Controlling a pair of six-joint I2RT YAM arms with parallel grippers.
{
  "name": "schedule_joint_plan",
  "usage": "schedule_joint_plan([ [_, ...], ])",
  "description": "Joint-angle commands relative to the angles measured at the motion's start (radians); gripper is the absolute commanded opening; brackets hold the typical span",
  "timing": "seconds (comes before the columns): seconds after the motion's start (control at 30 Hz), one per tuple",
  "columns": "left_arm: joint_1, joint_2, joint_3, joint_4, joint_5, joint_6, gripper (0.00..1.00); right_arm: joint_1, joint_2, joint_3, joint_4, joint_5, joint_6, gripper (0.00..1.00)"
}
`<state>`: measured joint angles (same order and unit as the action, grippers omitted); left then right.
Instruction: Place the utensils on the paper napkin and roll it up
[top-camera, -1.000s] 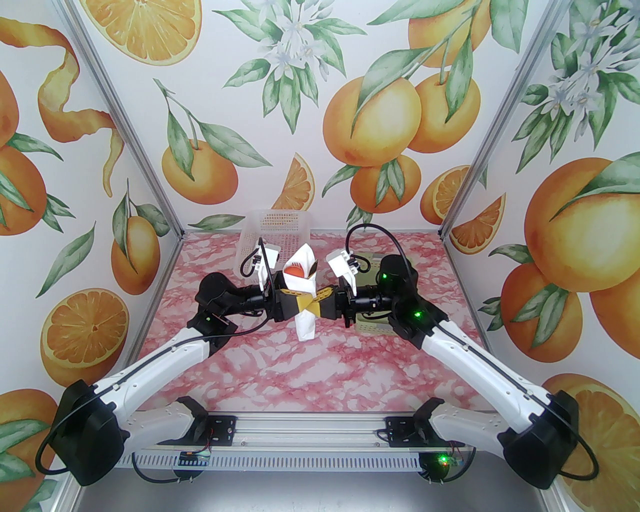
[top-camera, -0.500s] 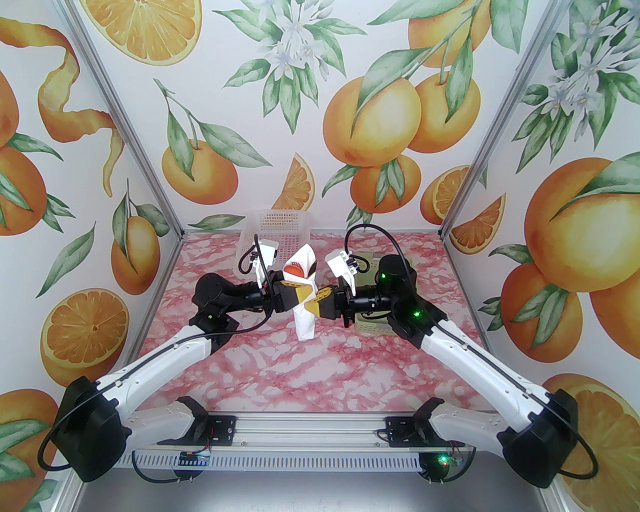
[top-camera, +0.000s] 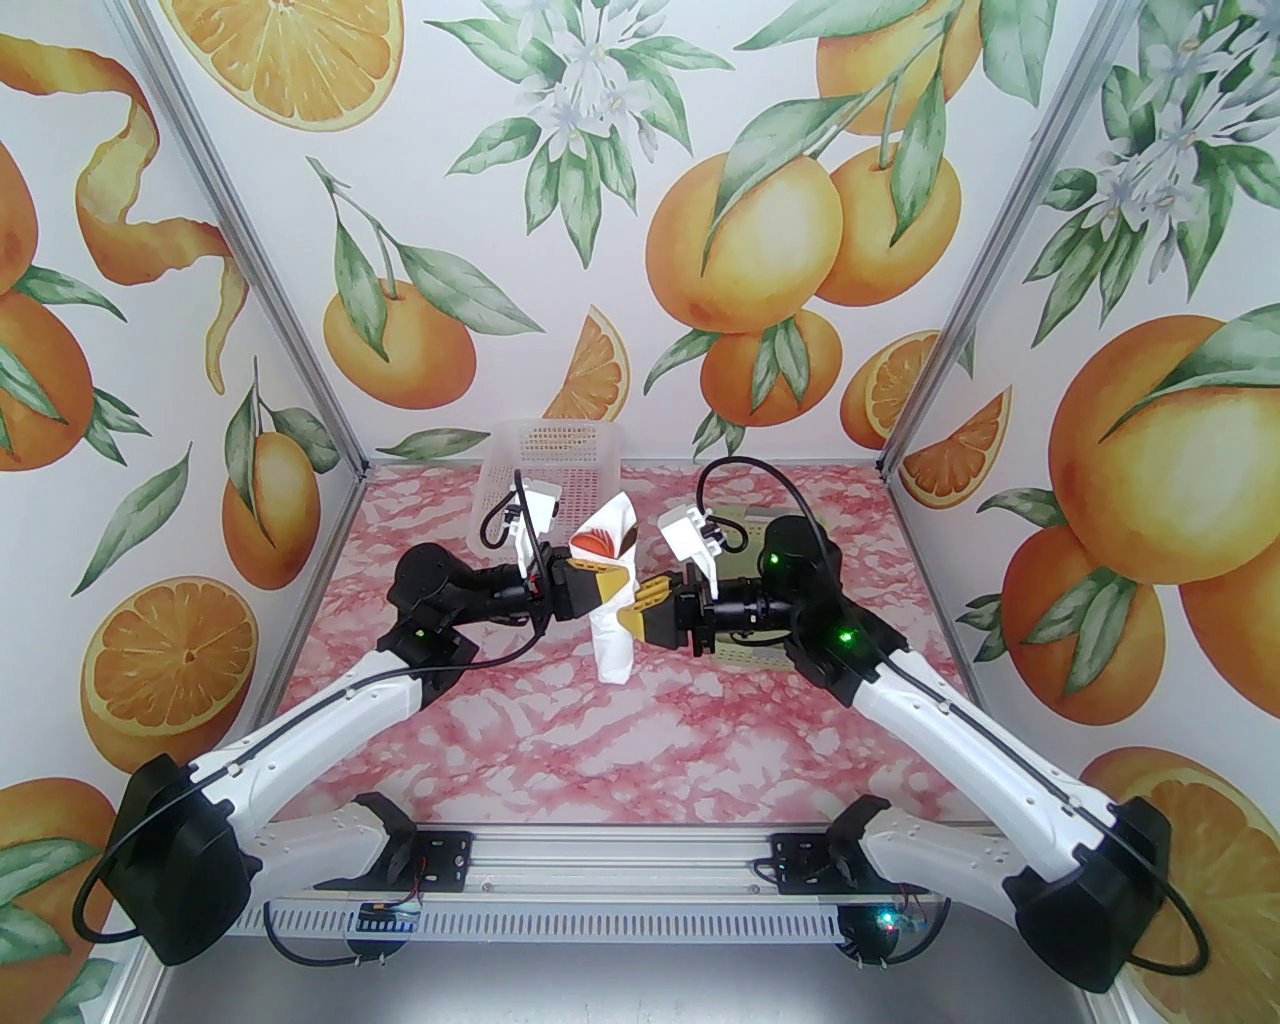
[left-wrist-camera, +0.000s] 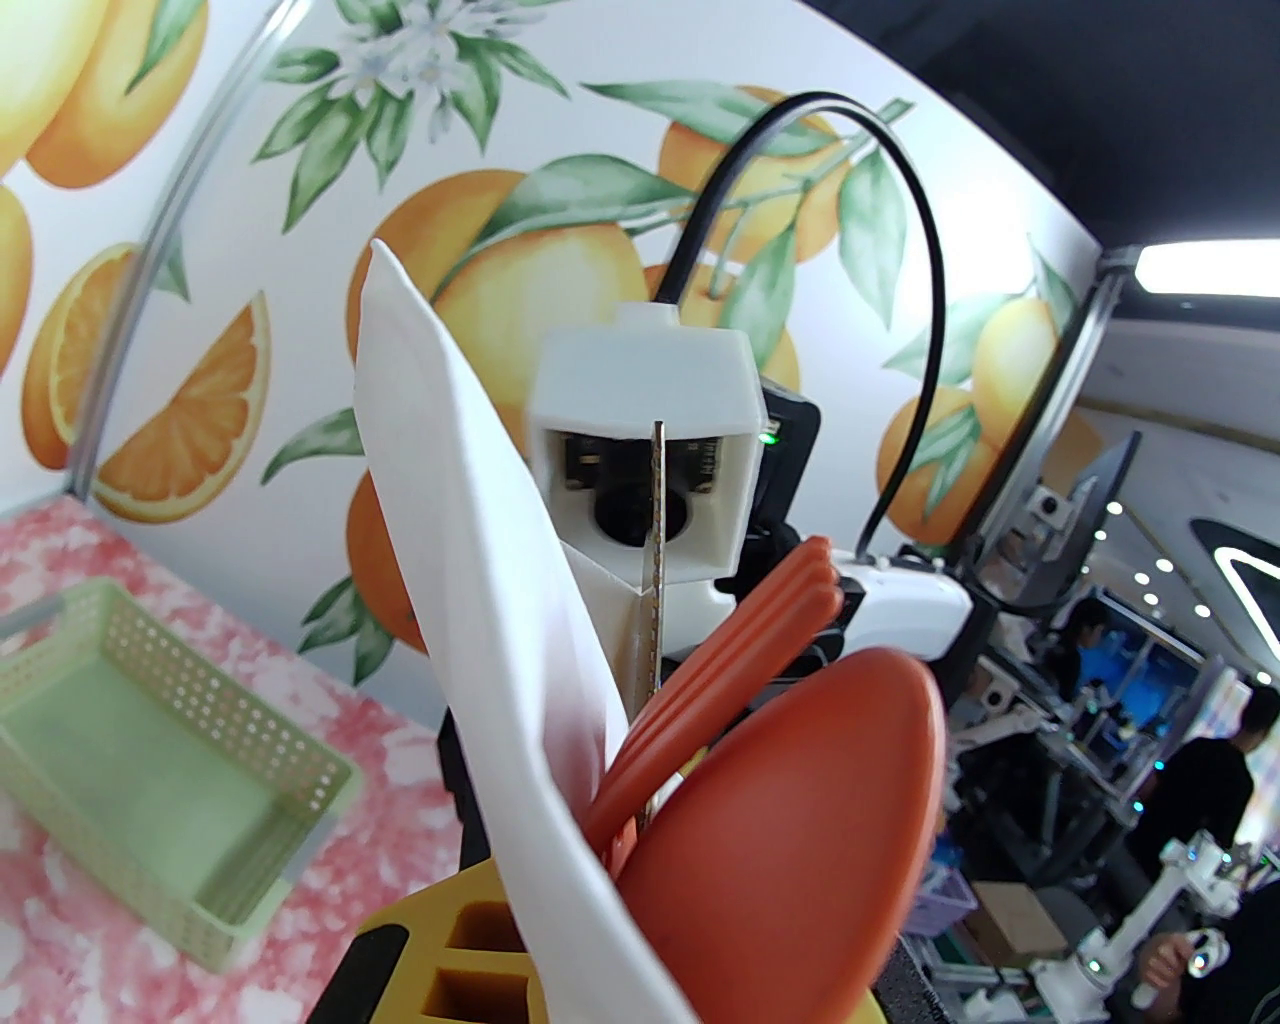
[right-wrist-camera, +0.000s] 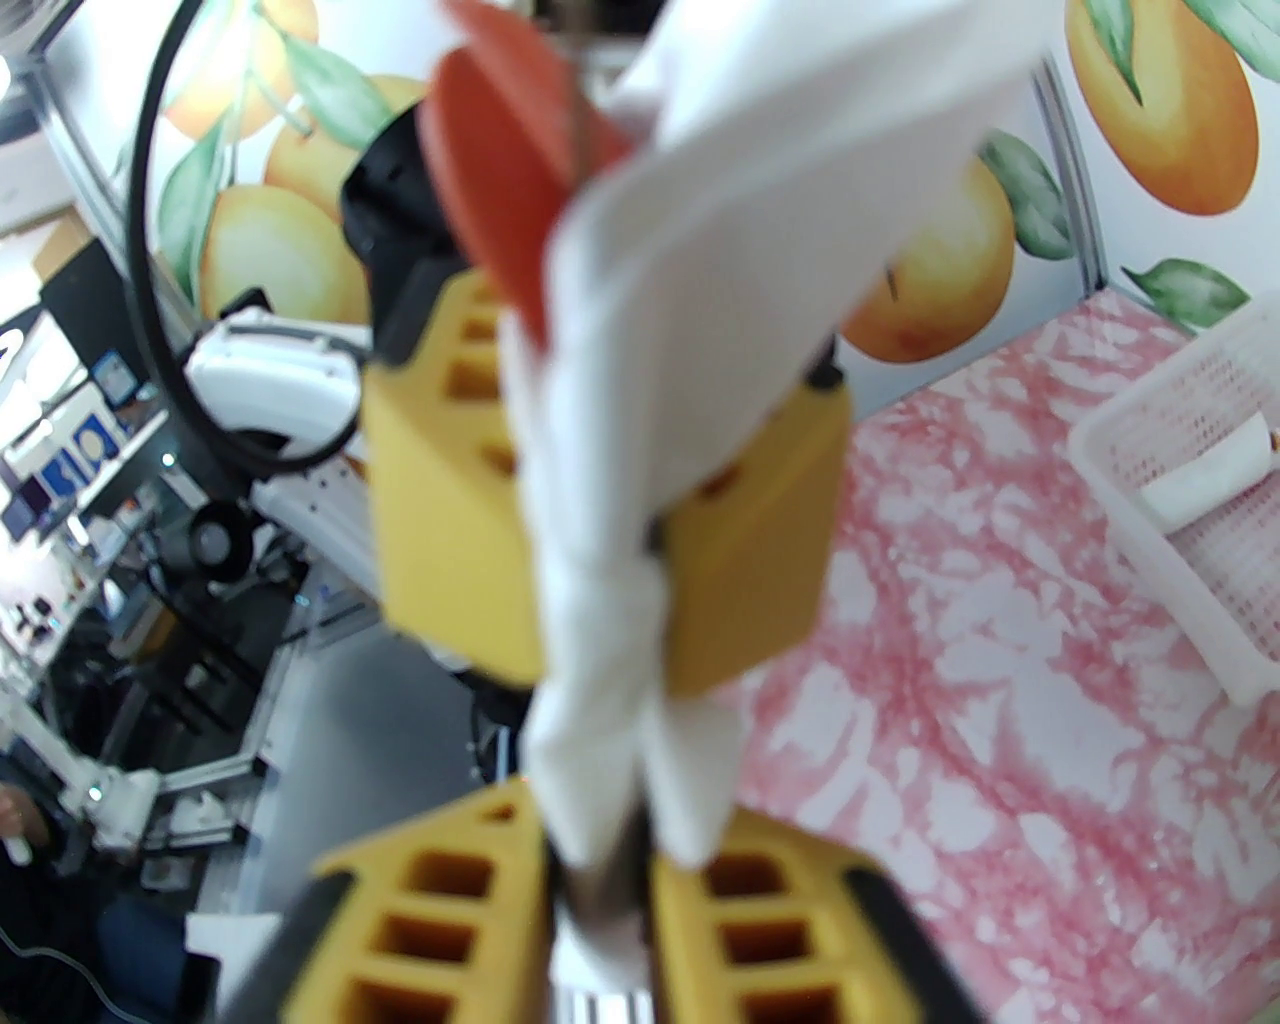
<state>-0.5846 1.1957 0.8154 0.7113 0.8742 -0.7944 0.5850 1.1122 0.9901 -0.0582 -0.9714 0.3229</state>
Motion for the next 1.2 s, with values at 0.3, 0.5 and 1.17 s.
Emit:
schedule_joint_plan([
  [0.3,0.010,-0.052,0.069,-0.127,-0.082,0.094,0.00,-0.024,-0.089,-0.065,-0.046,0.064,-0.005,0.57],
  [0.5,0.011,-0.057,0.070,-0.136,-0.094,0.094,0.00,0.013,-0.064,-0.095,0.014,0.084,0.011,0.57],
  [1.17,0.011,-0.050,0.070,-0.150,-0.131,0.087,0.00,0.085,0.035,-0.097,0.170,0.077,0.041,0.53],
])
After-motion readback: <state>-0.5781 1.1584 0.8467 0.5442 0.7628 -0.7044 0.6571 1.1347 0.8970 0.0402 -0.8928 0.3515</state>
